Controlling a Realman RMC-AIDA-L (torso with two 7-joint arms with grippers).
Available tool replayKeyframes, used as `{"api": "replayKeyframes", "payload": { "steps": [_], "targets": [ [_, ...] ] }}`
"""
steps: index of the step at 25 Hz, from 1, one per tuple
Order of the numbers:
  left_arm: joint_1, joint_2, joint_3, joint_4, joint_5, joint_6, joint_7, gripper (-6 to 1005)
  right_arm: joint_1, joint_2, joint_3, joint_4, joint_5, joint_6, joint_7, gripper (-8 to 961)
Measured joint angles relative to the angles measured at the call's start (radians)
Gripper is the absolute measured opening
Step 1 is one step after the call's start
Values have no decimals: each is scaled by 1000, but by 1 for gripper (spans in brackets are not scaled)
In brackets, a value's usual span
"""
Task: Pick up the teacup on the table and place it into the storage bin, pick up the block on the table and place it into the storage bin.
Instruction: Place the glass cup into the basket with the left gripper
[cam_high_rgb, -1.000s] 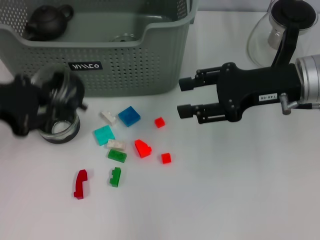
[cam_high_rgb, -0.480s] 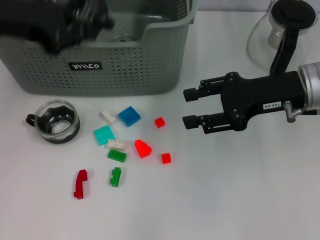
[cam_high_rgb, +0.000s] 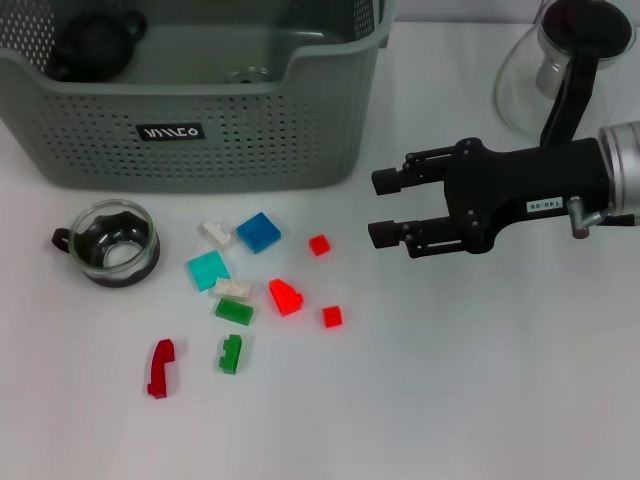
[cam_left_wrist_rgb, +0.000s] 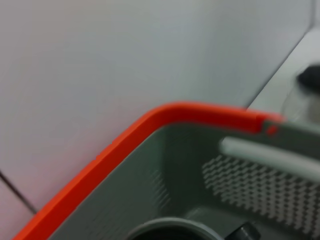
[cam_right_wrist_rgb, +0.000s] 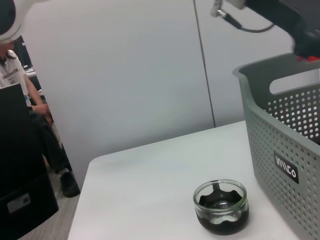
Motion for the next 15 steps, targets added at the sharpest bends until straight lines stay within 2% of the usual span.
{"api": "replayKeyframes", "payload": {
  "steps": [4,10,15],
  "targets": [
    [-53,-3,34,-83,112,-73,-29,118,4,1,-3,-2,0,5,0,677],
    [-114,-13,44,-242,205,-173,-47,126,5,3,-1,-7,0,13,0,676],
    [-122,-43,56,-293,258,-249,-49,132,5,4,2,-7,4,22,0,677]
  ]
}}
